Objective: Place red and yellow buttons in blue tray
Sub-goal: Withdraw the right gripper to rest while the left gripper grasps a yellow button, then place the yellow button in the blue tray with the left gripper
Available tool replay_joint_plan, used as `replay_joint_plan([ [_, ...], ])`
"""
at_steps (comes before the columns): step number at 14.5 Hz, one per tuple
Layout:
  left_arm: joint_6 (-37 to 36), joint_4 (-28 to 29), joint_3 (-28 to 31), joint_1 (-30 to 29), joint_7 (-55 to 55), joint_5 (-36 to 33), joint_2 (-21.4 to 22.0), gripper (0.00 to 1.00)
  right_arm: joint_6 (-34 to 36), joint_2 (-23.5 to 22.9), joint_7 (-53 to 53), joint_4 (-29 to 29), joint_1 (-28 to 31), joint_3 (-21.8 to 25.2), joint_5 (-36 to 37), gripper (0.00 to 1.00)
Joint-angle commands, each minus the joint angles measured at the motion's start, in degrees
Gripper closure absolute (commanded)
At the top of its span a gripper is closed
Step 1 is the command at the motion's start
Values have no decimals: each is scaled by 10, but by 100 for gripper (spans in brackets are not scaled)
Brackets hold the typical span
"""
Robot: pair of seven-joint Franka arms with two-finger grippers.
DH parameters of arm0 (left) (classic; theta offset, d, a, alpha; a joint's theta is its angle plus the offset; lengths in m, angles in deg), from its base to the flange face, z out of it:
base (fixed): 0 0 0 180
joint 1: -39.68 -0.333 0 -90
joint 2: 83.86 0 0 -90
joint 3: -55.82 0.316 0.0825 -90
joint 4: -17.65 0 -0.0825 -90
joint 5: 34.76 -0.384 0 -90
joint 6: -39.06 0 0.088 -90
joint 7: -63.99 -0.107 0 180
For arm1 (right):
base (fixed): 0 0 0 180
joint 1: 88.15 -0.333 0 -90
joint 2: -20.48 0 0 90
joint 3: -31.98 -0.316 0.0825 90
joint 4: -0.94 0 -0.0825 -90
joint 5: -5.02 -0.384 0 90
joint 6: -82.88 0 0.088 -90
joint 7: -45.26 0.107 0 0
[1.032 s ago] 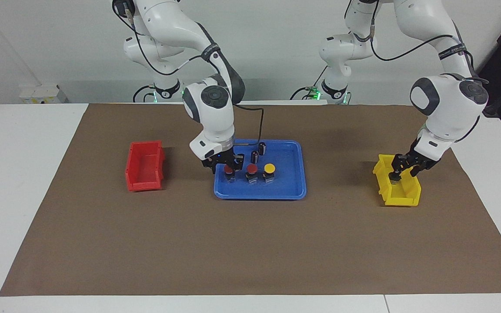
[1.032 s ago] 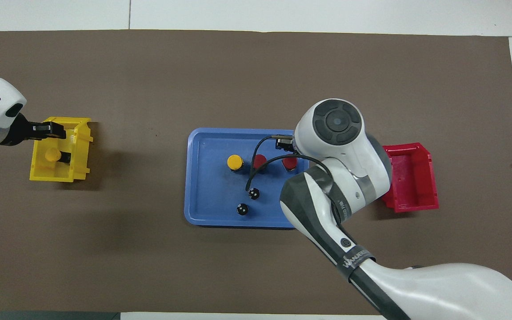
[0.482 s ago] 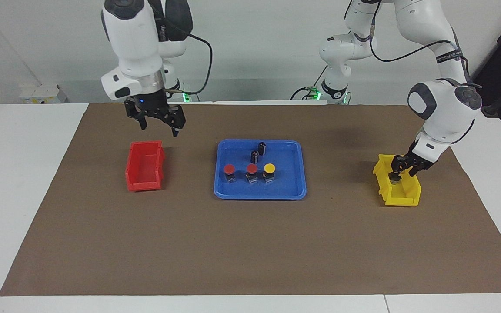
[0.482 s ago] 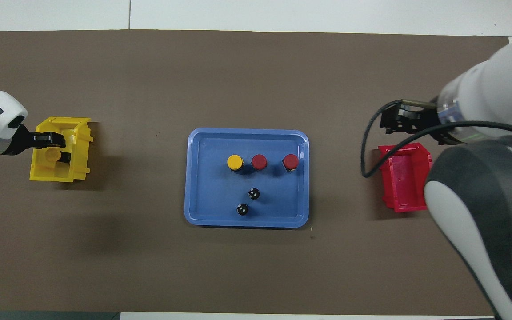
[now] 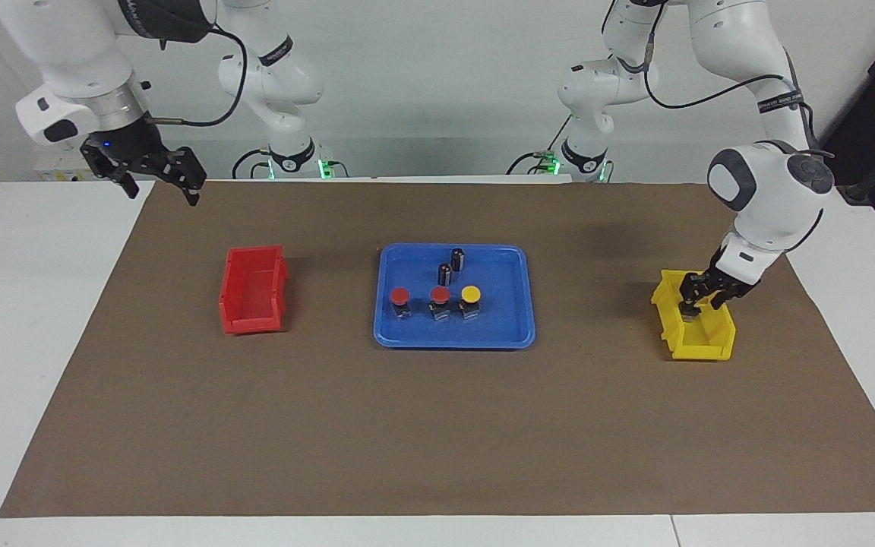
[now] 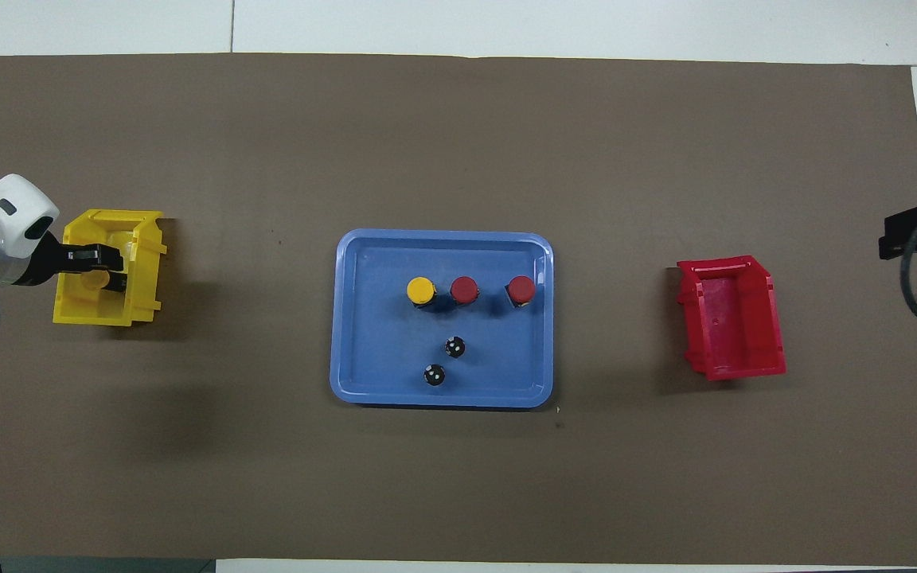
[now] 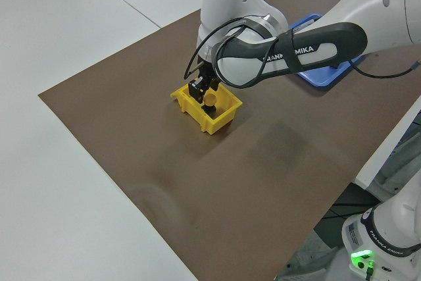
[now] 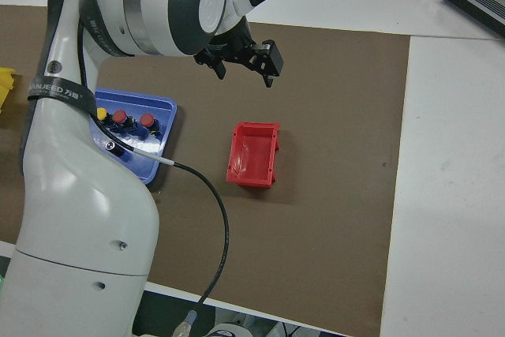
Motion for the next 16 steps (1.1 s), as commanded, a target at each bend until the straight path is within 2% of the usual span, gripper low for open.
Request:
replay_joint_plan([
  [1, 16, 29, -6, -9, -6, -10, 21, 40, -5, -5, -22, 5, -34, 45, -6, 0],
  [2, 15, 29, -6, -9, -6, -10, 21, 84, -8, 0, -22, 11, -42, 61, -6, 0],
  [3, 16, 27, -6, -10, -8, -11, 20, 99, -17, 6, -22, 22, -44, 62, -6, 0],
  [5, 14, 18, -6, -10, -8, -14, 16, 99, -50, 17, -21, 52, -46, 62, -6, 0],
  [7, -15, -20, -6, -10, -5, -15, 8, 99, -51, 19, -21, 55, -46, 63, -6, 0],
  [11, -183, -179, -7, 9, 40, -39, -23, 99, -44, 20, -21, 53, -41, 64, -7, 0],
  [13, -230, -230, -7, 67, 95, -39, -36, 99, -38, 20, -23, 53, -42, 63, -7, 0],
  [16, -171, -189, -11, 172, 221, -33, -31, 99, -35, 20, -32, 52, -43, 63, -7, 0],
])
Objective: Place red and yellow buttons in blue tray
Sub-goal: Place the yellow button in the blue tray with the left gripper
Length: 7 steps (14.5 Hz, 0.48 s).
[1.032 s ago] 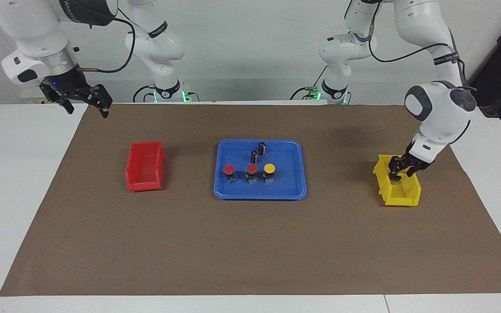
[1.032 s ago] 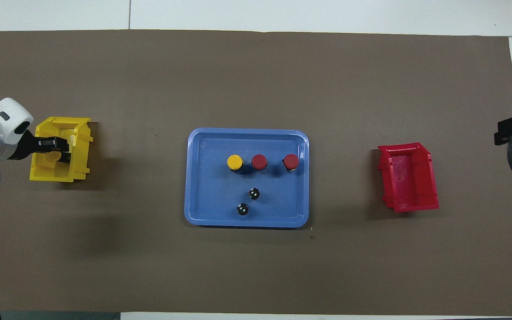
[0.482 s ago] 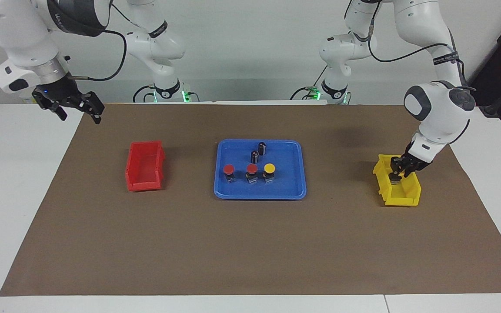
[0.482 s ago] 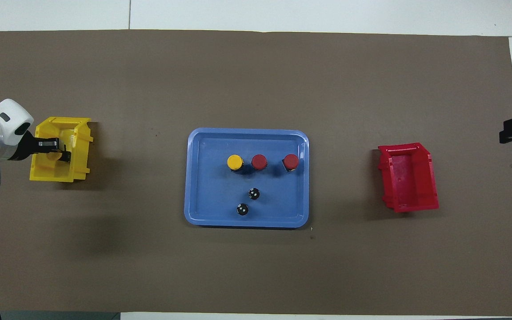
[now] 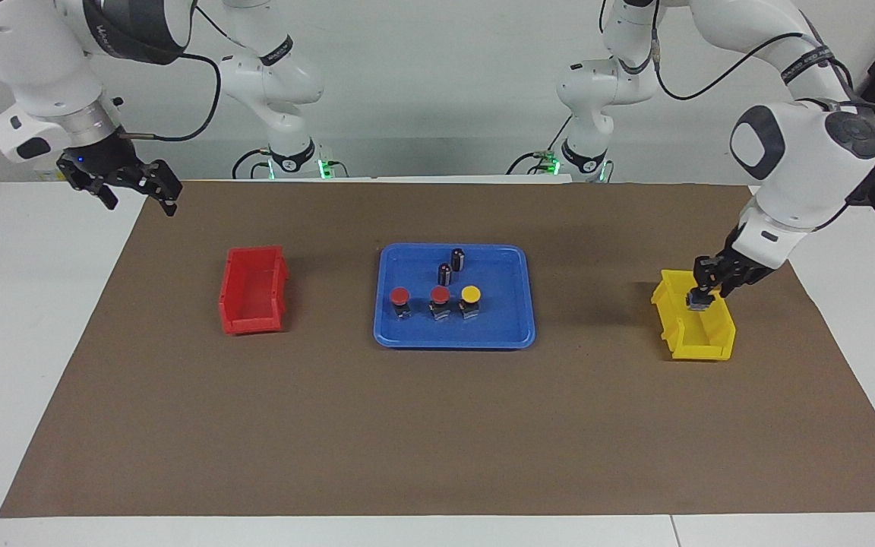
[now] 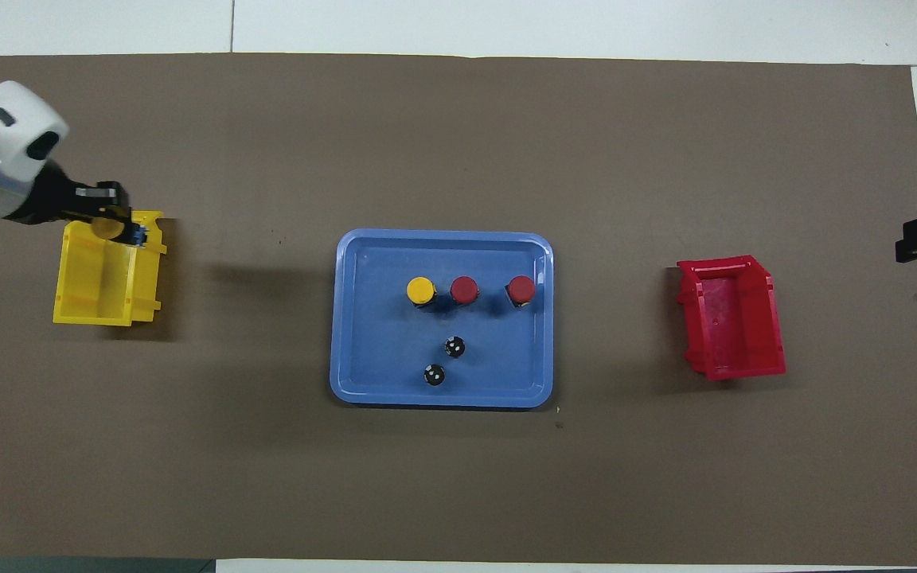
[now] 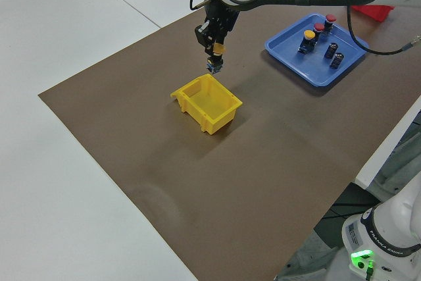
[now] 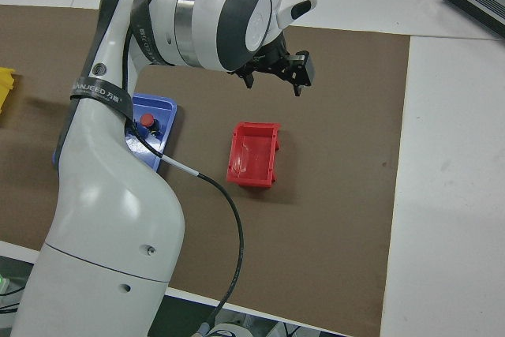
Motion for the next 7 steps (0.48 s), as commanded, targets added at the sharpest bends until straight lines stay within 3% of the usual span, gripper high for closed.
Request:
replay_joint_plan([
  [1, 35, 11, 3, 104, 140, -12, -19, 99, 3, 14, -17, 15, 0, 1, -6, 0],
  [2, 54, 17, 3, 140, 191, -8, -23, 99, 2, 14, -18, 14, 1, 0, -6, 0],
  [7, 123, 67, 3, 227, 241, 35, -37, 99, 2, 14, -18, 14, 2, 1, -6, 0],
])
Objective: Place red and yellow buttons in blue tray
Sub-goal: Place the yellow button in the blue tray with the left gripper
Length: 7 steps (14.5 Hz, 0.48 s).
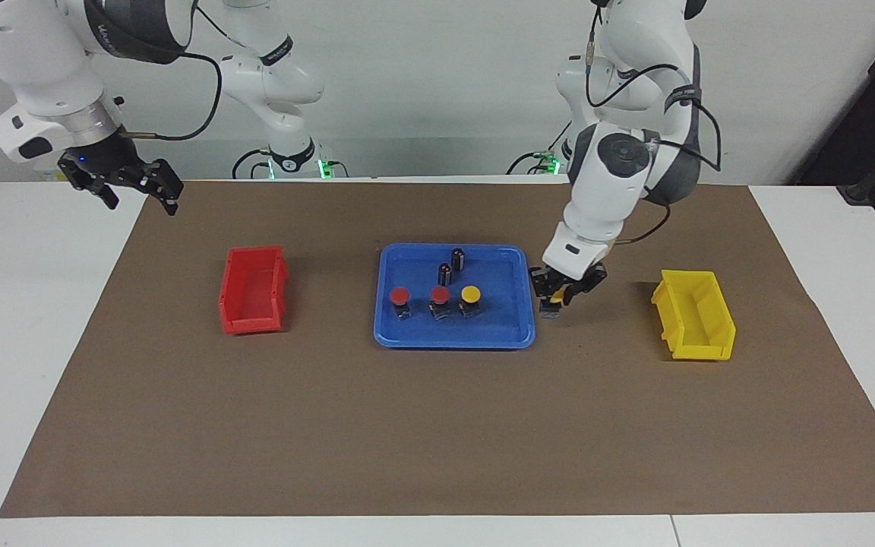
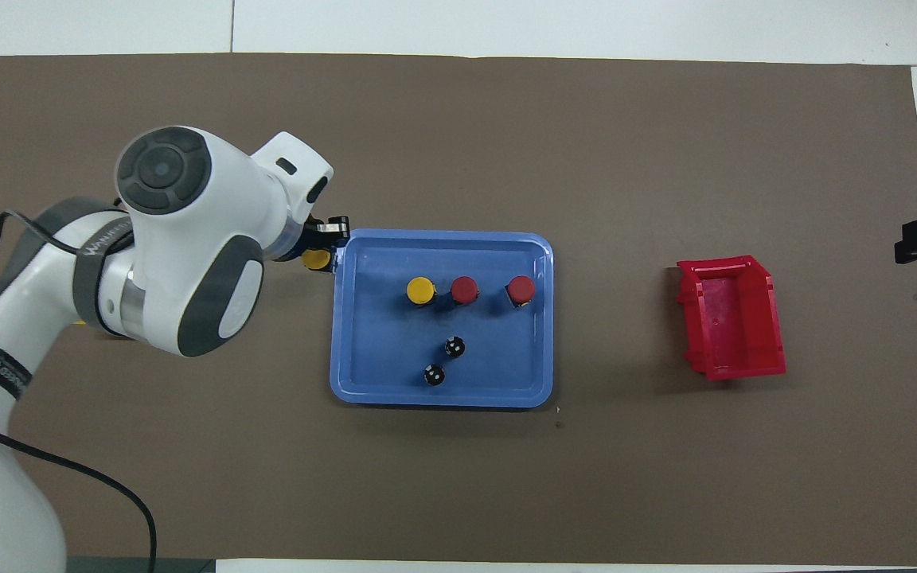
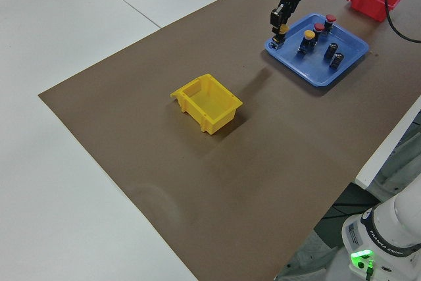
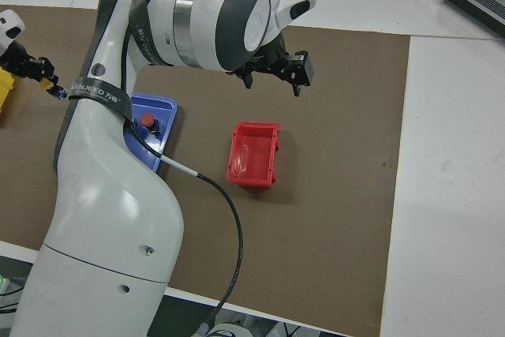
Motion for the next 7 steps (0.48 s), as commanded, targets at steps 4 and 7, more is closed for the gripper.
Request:
replay_joint_plan([
  [4, 56, 45, 10, 52, 51, 14, -2, 99, 4, 13, -16, 13, 4, 1, -6, 0],
  [7, 90, 70, 10, 52, 49, 14, -13, 98, 3, 13, -15, 14, -1, 0, -6, 0],
])
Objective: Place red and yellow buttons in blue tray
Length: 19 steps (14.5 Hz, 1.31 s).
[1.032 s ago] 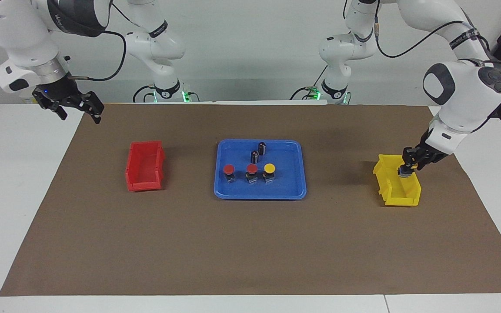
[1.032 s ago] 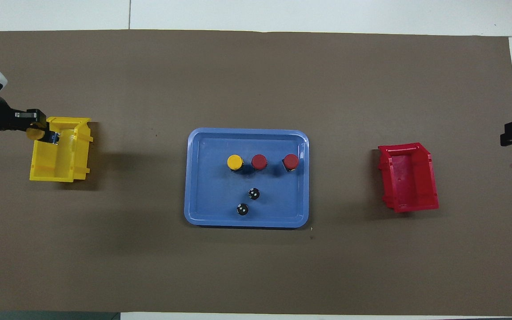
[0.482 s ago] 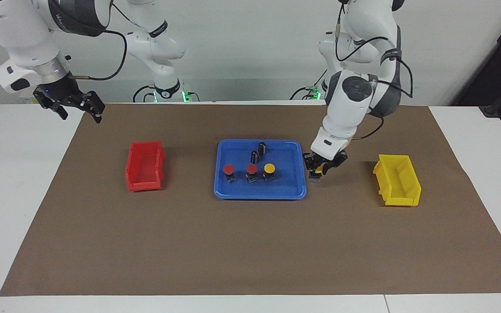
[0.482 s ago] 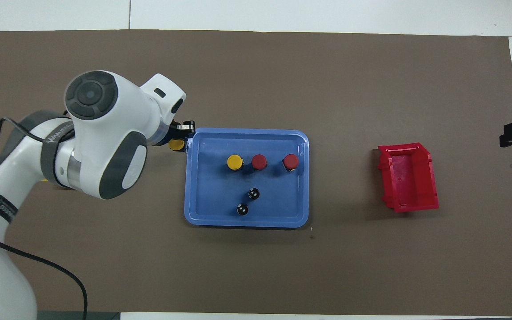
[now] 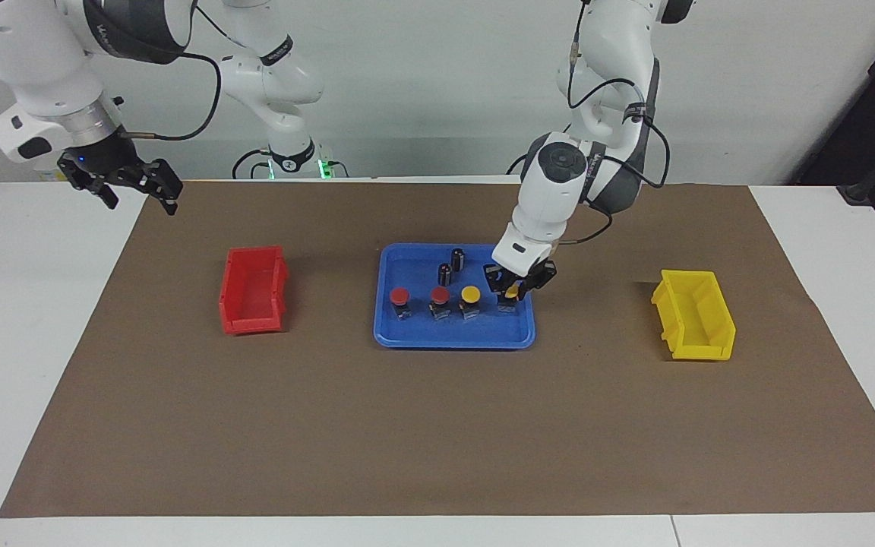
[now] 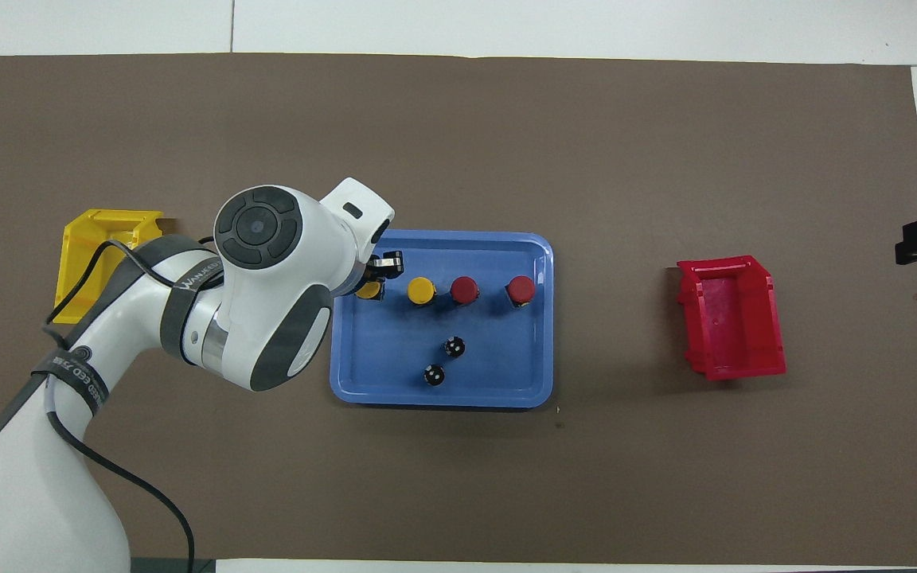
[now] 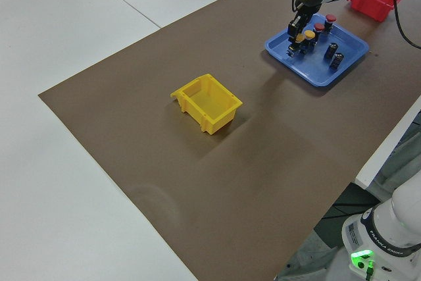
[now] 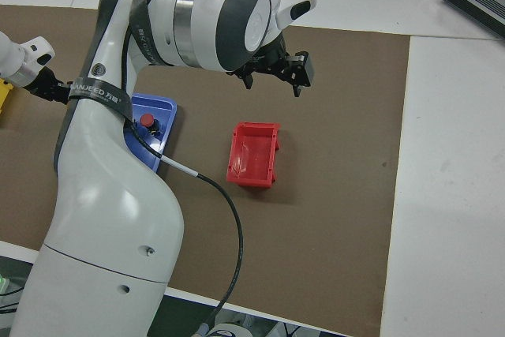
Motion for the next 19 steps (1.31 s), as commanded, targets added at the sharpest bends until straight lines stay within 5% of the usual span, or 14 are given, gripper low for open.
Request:
replay_joint_plan([
  [1, 31, 23, 9, 8, 2, 10, -8, 83, 2, 13, -15, 13, 1, 0, -6, 0],
  [3, 30, 18, 10, 16, 3, 10, -9, 11, -2, 13, -15, 16, 1, 0, -6, 0],
  [4, 21, 11, 11, 16, 3, 10, -8, 5, -1, 14, -15, 16, 0, 0, -6, 0],
  [11, -198, -103, 17, -31, -44, -12, 53, 0, 4, 13, -16, 12, -1, -1, -6, 0],
  [19, -349, -140, 18, -228, -302, -20, 141, 0, 1, 12, -25, 11, 2, -1, -6, 0],
])
